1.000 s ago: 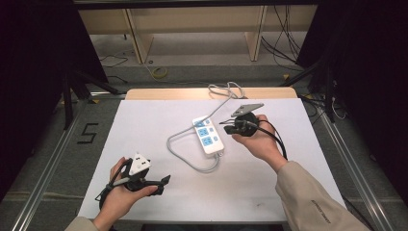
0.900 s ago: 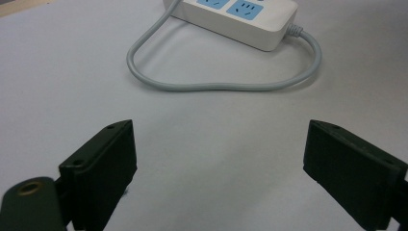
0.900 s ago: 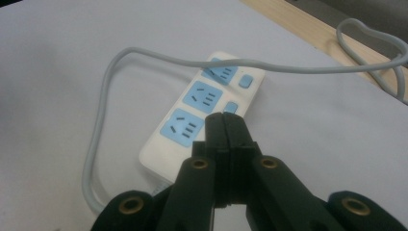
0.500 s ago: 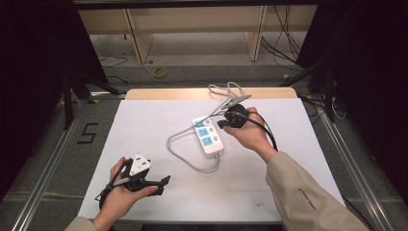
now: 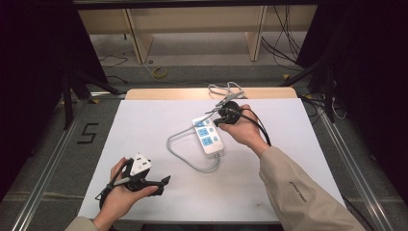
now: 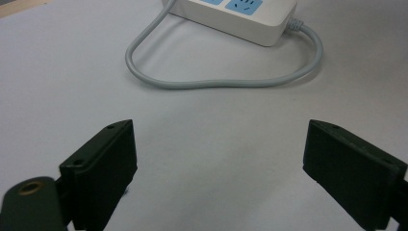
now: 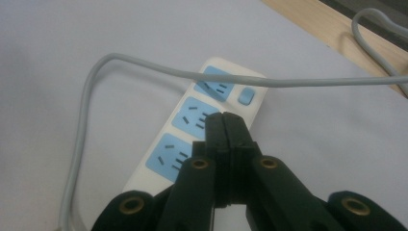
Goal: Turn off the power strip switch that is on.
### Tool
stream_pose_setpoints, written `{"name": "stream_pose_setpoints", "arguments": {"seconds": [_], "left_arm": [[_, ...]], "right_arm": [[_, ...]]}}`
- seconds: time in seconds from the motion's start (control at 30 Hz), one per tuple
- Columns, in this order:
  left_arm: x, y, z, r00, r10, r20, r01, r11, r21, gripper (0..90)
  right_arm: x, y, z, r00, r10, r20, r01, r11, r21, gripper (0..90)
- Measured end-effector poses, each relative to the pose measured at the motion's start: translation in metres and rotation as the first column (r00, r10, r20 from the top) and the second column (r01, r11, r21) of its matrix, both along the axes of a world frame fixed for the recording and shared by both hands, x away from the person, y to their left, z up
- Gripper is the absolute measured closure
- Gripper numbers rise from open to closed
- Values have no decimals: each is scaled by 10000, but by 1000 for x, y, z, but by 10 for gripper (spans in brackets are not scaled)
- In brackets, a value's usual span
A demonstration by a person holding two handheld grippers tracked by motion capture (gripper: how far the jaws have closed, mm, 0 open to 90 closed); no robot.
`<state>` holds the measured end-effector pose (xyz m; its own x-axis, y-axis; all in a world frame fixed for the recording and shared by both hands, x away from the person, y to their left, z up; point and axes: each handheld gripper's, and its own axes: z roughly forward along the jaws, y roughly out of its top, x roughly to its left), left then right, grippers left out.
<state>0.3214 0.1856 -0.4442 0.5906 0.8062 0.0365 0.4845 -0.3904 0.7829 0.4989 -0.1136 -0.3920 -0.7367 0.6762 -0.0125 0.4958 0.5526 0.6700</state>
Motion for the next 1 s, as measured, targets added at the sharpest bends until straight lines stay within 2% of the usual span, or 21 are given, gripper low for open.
{"name": "stream_pose_setpoints", "arguments": {"seconds": [0.43,0.73,1.0], "left_arm": [[0,-1,0,10000,-52,80,52,10000,49,112],[0,-1,0,9999,-23,97,23,10000,3,113],[0,-1,0,9999,-120,97,119,9998,132,113]], "right_arm": [[12,9,-5,9999,45,-138,-49,9995,-304,900],[22,12,-10,9993,-139,-336,125,9990,-432,900],[28,14,-17,9980,-276,-572,245,9983,-534,900]]}}
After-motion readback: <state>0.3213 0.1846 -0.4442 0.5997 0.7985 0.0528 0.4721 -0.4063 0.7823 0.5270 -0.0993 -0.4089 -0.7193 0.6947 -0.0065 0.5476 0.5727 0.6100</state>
